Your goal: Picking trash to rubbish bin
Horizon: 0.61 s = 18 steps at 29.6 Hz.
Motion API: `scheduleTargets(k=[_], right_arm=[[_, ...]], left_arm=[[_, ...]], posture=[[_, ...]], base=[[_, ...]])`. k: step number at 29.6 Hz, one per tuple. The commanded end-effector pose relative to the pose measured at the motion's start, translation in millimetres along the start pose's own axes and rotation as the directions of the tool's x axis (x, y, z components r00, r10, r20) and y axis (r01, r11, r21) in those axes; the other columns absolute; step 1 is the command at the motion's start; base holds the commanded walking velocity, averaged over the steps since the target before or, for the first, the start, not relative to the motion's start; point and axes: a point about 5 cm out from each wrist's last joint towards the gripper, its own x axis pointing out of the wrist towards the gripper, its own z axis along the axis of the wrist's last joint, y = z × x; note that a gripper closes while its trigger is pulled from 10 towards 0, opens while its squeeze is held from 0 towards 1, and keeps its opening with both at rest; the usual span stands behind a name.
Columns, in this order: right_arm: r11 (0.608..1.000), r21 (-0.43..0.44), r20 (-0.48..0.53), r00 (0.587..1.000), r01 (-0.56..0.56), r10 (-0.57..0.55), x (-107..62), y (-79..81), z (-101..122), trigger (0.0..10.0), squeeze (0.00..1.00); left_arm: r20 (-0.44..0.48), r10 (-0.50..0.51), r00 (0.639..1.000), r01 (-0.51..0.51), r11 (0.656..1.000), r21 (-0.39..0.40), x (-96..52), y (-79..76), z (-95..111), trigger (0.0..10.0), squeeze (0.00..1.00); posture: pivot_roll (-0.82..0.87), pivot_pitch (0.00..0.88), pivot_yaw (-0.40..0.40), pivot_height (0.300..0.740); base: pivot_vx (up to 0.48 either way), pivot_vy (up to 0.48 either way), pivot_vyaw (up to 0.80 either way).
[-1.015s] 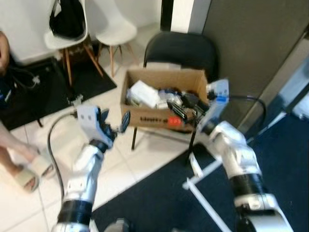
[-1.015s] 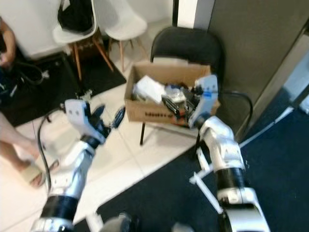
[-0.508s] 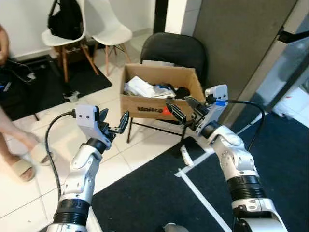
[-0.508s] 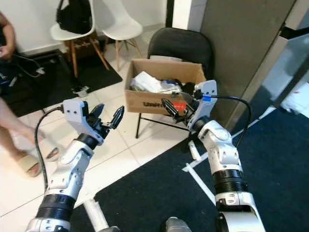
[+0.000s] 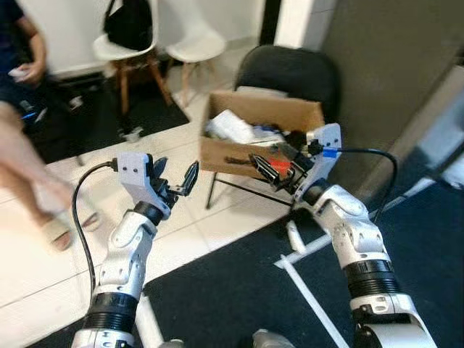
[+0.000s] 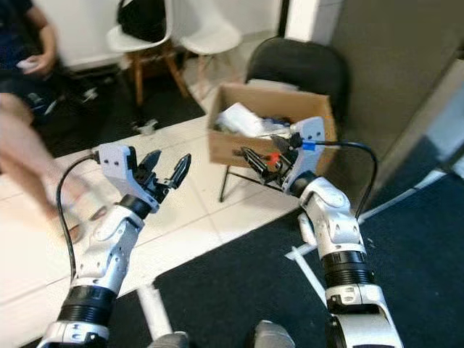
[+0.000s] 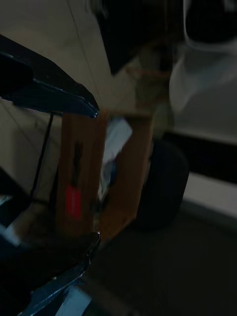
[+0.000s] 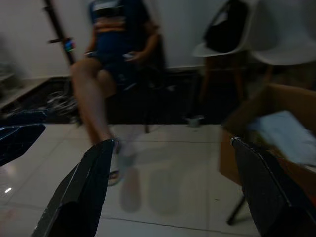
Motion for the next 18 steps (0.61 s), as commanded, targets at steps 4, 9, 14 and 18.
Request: scheduleTargets(k=[4, 9, 14, 18], right_arm=[[1.0, -0.016, 0.004, 1.0, -0.007, 0.007, 0.0, 0.3, 0.6, 10.0, 0.0], [1.0, -0.02, 0.006, 1.0, -0.011, 0.011, -0.1, 0.6, 0.6, 10.0, 0.0], [1.0, -0.024, 0.009, 1.0, -0.014, 0.014, -0.3, 1.2, 0.7, 10.0, 0.0], [1.0, -0.026, 0.011, 1.0, -0.016, 0.016, -0.4, 1.3, 1.2, 10.0, 0.0]], left_arm=[[-0.015, -0.003, 1.0, 0.003, 1.0, -0.006, -1.2, -0.3, -3.8, 10.0, 0.0], [-0.015, -0.003, 1.0, 0.003, 1.0, -0.007, -1.2, -0.1, -3.9, 10.0, 0.0], [-0.015, -0.003, 1.0, 0.002, 1.0, -0.009, -1.3, 0.1, -3.9, 10.0, 0.0], [-0.014, -0.003, 1.0, 0.003, 1.0, -0.01, -1.4, 0.0, -3.7, 10.0, 0.0]], posture=[[-0.05, 0.0, -0.029, 0.74], [-0.05, 0.0, -0.029, 0.74], [-0.05, 0.0, -0.029, 0.74], [-0.05, 0.0, -0.026, 0.74]], base=[[0.0, 0.0, 0.78], [0.0, 0.0, 0.78], [0.0, 0.0, 0.78], [0.0, 0.0, 0.78]])
